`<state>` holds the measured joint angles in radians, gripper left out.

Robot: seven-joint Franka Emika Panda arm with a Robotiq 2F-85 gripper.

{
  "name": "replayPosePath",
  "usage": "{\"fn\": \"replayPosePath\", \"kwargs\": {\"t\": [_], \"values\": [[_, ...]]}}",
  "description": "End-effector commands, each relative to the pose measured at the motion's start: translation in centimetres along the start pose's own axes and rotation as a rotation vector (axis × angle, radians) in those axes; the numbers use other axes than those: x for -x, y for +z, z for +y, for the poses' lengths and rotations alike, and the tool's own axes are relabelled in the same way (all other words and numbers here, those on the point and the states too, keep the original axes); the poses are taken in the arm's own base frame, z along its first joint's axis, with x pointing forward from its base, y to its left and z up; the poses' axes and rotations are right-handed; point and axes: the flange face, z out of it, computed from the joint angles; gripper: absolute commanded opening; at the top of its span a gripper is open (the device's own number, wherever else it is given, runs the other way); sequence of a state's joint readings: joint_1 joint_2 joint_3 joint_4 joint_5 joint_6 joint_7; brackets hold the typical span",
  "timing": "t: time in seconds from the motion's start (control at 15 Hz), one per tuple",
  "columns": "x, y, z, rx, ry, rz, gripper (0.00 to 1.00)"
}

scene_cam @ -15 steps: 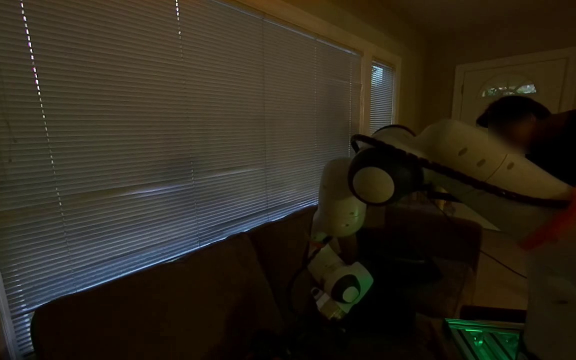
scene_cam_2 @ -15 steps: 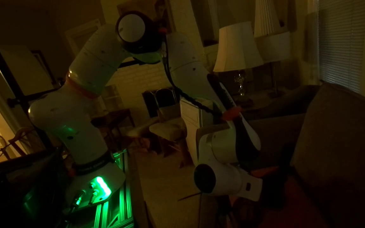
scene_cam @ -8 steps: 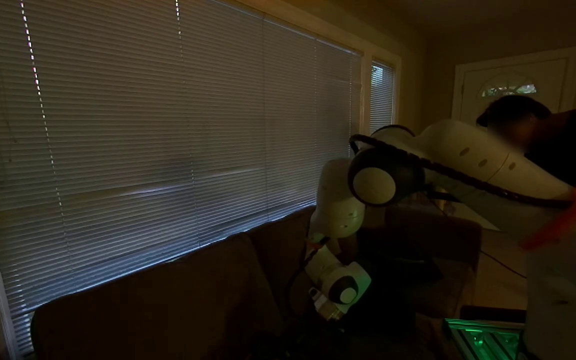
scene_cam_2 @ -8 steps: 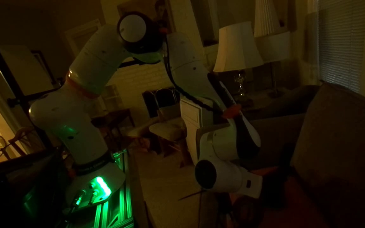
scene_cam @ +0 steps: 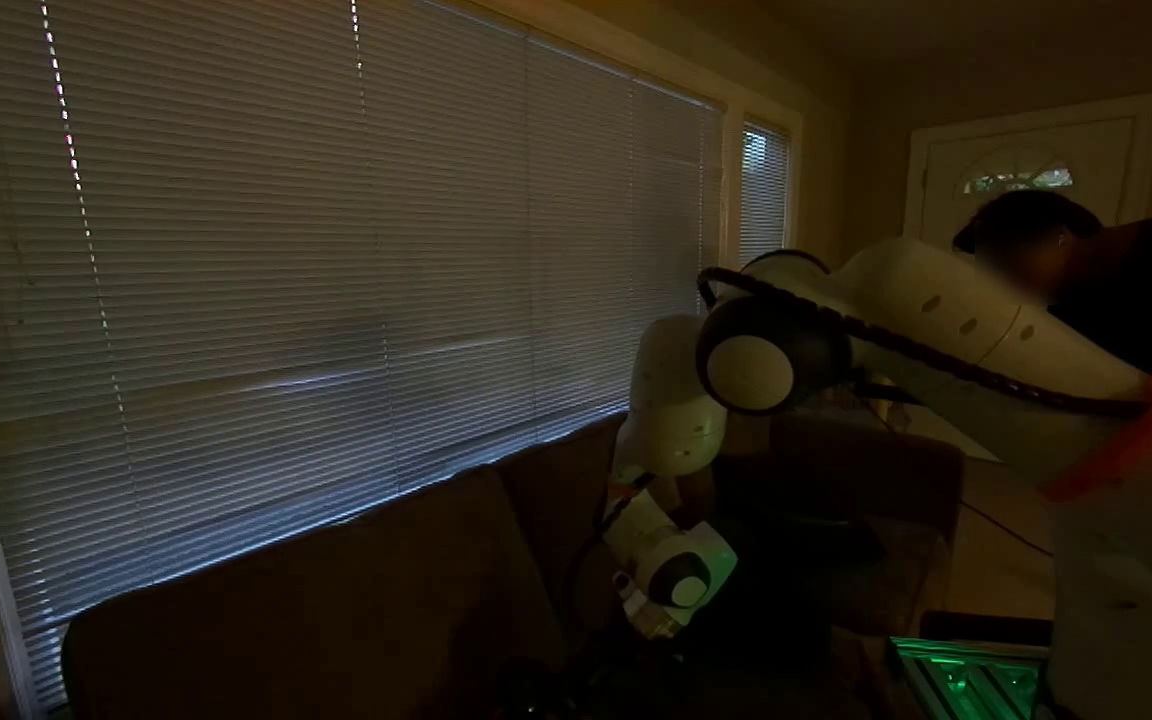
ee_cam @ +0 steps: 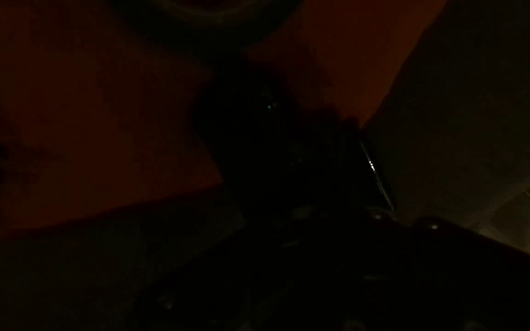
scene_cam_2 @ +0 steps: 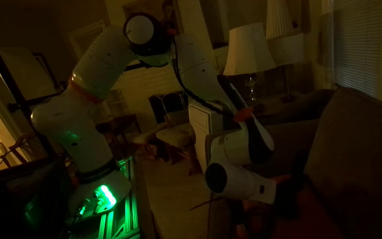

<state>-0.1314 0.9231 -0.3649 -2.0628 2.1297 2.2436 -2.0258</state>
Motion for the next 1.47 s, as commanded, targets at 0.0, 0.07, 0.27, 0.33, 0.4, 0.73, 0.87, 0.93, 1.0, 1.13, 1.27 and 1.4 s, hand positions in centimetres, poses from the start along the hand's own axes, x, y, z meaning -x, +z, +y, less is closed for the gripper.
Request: {"fn": "replayPosePath", "kwargs": {"t": [0.0,0.07,0.27,0.33,0.4,0.73,0.87,0.93,1.0,1.13,1.27,1.4], "values": [[-0.3,0.1,-0.6,0.046,-0.026,0.01,0.01],[-0.2,0.2,-0.7,0.05,-0.029,0.006,0.01],[-0.1,0.3,-0.9,0.061,-0.042,0.002,0.01],[-0.1,0.3,-1.0,0.067,-0.048,0.002,0.01],[-0.1,0.3,-1.0,0.074,-0.055,0.0,0.01],[-0.2,0.5,-1.3,0.099,-0.079,-0.005,0.01],[-0.3,0.6,-1.5,0.115,-0.093,-0.003,0.01],[-0.3,0.6,-1.6,0.12,-0.097,-0.004,0.01],[-0.3,0.7,-1.6,0.122,-0.099,-0.003,0.01],[-0.3,0.7,-1.8,0.134,-0.106,-0.007,0.01],[-0.3,0.9,-2.0,0.146,-0.113,-0.014,0.01],[-0.3,1.1,-2.3,0.157,-0.123,-0.017,0.01]]}}
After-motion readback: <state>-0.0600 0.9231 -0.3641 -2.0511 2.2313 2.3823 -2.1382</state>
